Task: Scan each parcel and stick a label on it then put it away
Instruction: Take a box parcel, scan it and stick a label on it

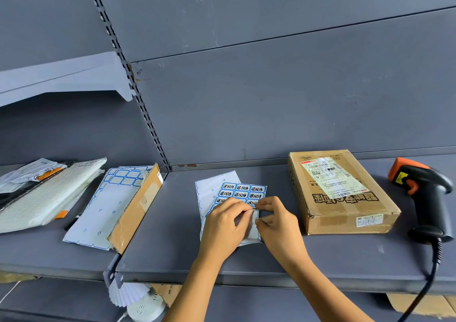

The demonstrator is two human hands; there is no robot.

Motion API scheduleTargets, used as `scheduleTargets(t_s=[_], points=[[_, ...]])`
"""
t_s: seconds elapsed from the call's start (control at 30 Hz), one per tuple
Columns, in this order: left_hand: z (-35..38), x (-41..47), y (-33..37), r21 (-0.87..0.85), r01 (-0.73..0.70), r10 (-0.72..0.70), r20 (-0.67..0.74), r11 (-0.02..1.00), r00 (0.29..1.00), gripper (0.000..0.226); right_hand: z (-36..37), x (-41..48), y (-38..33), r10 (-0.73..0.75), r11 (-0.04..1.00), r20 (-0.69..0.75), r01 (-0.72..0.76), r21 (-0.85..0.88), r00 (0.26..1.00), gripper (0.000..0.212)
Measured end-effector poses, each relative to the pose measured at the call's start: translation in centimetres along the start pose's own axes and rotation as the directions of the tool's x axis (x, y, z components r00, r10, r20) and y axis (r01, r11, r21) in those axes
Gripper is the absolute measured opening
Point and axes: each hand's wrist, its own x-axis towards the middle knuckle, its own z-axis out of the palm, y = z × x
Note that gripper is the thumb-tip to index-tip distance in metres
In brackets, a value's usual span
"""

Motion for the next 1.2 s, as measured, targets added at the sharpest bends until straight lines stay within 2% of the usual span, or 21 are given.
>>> scheduleTargets(t_s=[0.3,0.4,0.53,0.8,1.0,1.1,1.2], points=[[-0.09,0.03,0.09,-0.041,0.033,-0.034,-0.026,0.999,0.999,0.020,-0.03,-0.15,-0.17,0.010,1.000,-0.007,-0.010,-0.012,1.000,0.034],[-0.17,0.09,0.05,-0.056,0.052,-0.055,-0.051,0.997,0.997,0.010,0.02,-0.17,-0.16,0.011,1.000,-0.007,-0.011,-0.015,1.000,0.035],[-0.31,0.15,-0.14,-0.084,0.073,-0.080,-0.081,0.994,0.994,0.014,0.03,-0.20,-0.19,0.011,1.000,-0.004,-0.011,-0.017,1.000,0.033],[-0.27,0.19,-0.22,-0.155,0.124,-0.144,-0.126,0.980,0.982,0.007,0.13,-0.18,-0.04,0.011,0.999,-0.006,-0.011,-0.042,1.000,0.030],[-0.31,0.20,-0.31,-0.169,0.140,-0.160,-0.115,0.976,0.980,0.011,0.20,-0.16,0.02,0.007,0.999,-0.010,-0.008,-0.054,1.000,0.030],[-0.43,0.23,-0.12,-0.188,0.143,-0.167,-0.123,0.972,0.978,0.021,0.27,-0.12,0.03,0.007,0.998,-0.009,-0.008,-0.056,1.000,0.030],[-0.53,0.33,0.09,-0.170,0.134,-0.154,-0.109,0.976,0.982,0.015,0.22,-0.15,-0.02,0.011,0.999,-0.007,-0.012,-0.045,1.000,0.030]])
